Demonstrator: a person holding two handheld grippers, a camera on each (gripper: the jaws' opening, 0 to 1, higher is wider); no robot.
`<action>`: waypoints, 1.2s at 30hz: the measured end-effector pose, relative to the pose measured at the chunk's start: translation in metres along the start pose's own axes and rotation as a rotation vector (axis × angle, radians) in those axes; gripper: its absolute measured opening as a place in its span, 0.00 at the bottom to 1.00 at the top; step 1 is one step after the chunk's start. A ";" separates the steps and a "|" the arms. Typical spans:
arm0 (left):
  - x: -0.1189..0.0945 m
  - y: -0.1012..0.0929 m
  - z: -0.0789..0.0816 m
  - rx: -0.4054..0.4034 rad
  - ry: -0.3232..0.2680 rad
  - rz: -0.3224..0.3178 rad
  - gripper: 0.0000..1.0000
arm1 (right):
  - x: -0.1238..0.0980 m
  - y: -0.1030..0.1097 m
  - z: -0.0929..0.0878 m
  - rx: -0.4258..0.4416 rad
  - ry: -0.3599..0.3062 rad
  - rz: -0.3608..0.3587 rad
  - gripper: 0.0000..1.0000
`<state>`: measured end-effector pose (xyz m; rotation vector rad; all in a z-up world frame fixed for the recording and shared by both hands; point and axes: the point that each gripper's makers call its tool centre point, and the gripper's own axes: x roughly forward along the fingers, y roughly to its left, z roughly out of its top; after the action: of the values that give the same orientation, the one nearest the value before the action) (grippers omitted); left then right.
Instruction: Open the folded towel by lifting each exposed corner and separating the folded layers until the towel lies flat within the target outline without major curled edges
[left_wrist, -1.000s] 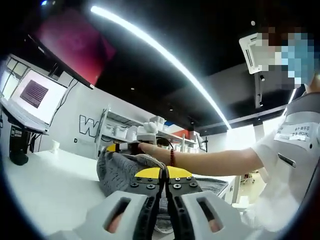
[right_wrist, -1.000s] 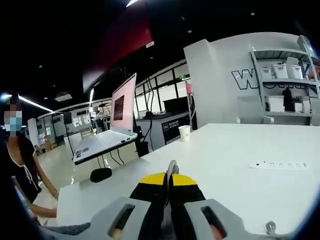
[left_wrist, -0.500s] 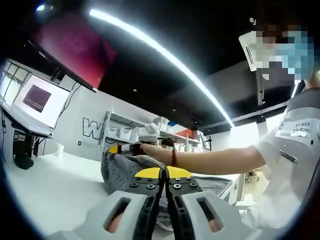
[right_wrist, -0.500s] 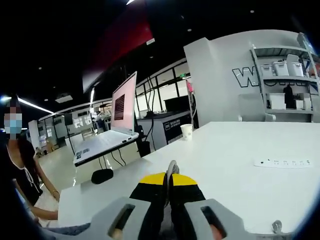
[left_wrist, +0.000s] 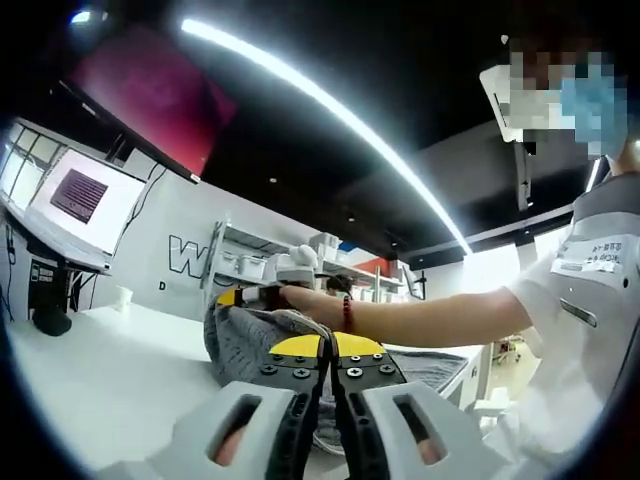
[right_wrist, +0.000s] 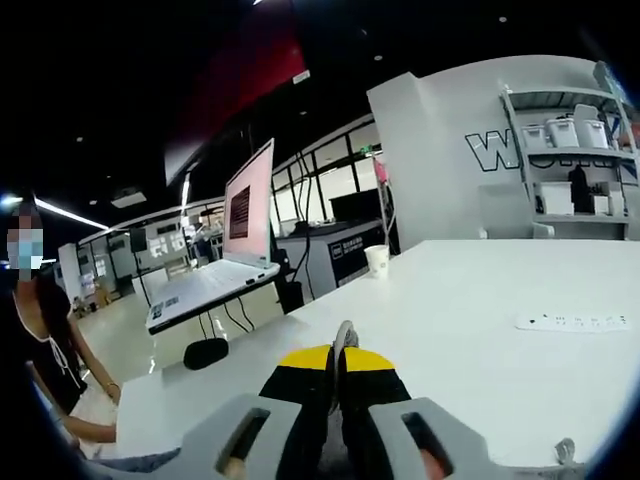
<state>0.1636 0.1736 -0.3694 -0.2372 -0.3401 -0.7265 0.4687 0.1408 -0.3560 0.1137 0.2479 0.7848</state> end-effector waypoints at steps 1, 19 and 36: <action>0.000 0.000 0.000 0.001 0.001 0.001 0.02 | 0.001 0.000 -0.001 -0.005 0.005 -0.001 0.00; -0.007 0.008 -0.004 0.037 0.012 0.023 0.02 | 0.014 0.000 -0.008 0.057 0.001 0.009 0.00; -0.014 0.014 -0.011 0.068 0.042 0.053 0.02 | 0.024 -0.001 -0.025 0.080 0.026 0.008 0.00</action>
<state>0.1663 0.1889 -0.3858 -0.1663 -0.3171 -0.6660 0.4794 0.1573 -0.3844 0.1805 0.3035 0.7848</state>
